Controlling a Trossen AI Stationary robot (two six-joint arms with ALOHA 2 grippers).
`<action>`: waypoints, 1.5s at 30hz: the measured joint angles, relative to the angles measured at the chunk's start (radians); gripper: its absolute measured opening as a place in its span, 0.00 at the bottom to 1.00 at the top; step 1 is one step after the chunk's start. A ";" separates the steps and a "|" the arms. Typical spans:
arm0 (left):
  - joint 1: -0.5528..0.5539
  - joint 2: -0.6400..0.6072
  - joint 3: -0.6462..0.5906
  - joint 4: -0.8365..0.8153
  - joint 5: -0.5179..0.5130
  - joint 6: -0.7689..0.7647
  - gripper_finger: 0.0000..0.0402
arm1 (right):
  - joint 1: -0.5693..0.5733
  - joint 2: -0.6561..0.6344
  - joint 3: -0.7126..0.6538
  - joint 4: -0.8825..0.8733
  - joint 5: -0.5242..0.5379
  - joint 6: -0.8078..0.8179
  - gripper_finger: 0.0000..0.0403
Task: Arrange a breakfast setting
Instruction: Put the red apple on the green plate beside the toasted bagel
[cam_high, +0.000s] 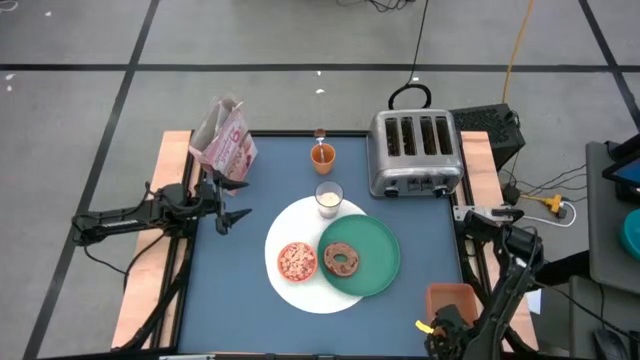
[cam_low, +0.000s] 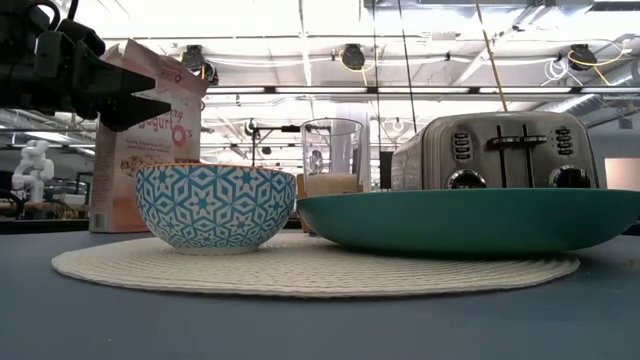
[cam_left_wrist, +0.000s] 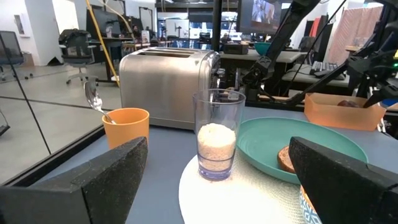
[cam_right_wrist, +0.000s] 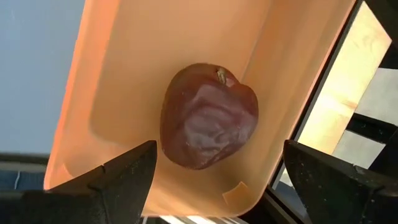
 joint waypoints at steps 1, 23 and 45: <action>0.000 0.000 0.000 0.000 0.000 0.000 0.98 | 0.000 0.003 0.000 -0.005 -0.001 0.005 0.85; 0.000 0.000 0.000 0.000 0.000 -0.005 0.98 | -0.001 0.004 0.000 -0.007 -0.052 -0.062 0.85; 0.000 0.000 0.000 0.000 0.000 -0.076 0.98 | 0.033 0.018 0.000 0.064 0.078 -0.011 0.85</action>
